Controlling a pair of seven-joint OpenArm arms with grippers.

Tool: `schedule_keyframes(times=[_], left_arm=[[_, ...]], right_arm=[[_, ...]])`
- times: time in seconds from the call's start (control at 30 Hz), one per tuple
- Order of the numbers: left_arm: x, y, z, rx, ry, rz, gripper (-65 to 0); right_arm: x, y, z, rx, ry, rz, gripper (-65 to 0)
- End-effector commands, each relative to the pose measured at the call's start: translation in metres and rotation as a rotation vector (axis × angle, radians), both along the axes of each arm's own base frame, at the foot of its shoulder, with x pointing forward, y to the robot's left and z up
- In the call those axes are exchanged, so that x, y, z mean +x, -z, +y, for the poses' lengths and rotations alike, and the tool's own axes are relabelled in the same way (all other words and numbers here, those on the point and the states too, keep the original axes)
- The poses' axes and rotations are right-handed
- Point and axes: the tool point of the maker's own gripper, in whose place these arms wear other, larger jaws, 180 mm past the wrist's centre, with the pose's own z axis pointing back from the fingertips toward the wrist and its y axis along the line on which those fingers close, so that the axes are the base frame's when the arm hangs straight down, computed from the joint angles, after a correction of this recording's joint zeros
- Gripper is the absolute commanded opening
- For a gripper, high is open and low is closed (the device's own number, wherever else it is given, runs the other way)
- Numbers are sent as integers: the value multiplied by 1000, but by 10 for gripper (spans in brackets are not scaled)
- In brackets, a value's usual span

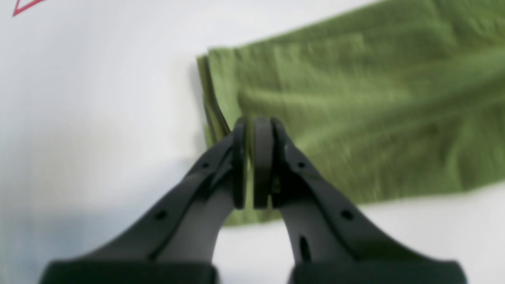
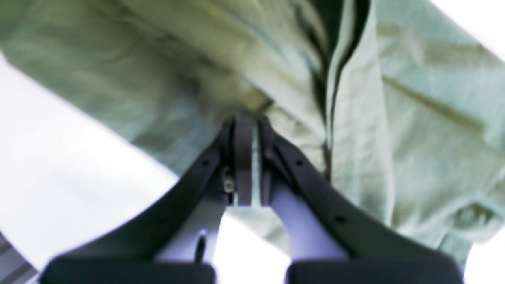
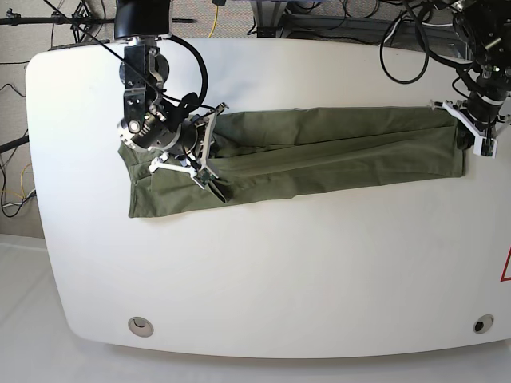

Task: Fold the T-shirt properly
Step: 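Open the left gripper and release the strip end, then move the left gripper to the strip end and grasp it again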

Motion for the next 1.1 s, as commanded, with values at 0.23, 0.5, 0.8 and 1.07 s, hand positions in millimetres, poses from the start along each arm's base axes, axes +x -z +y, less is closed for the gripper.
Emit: schedule_keyframes(times=[0.23, 0.5, 0.8, 1.07], left_arm=[[22, -48, 14, 12, -51, -157, -639], [16, -50, 19, -15, -90, -137, -640], [-1, -19, 17, -43, -92, 9, -309], [0, -22, 19, -26, -90, -3, -261]], right_arm=[[-4, -25, 8, 22, -12, -84, -635], [-9, -28, 18, 48, -19, -92, -627], [-2, -20, 8, 34, 8, -77, -574], [8, -24, -5, 56, 68, -118, -557]])
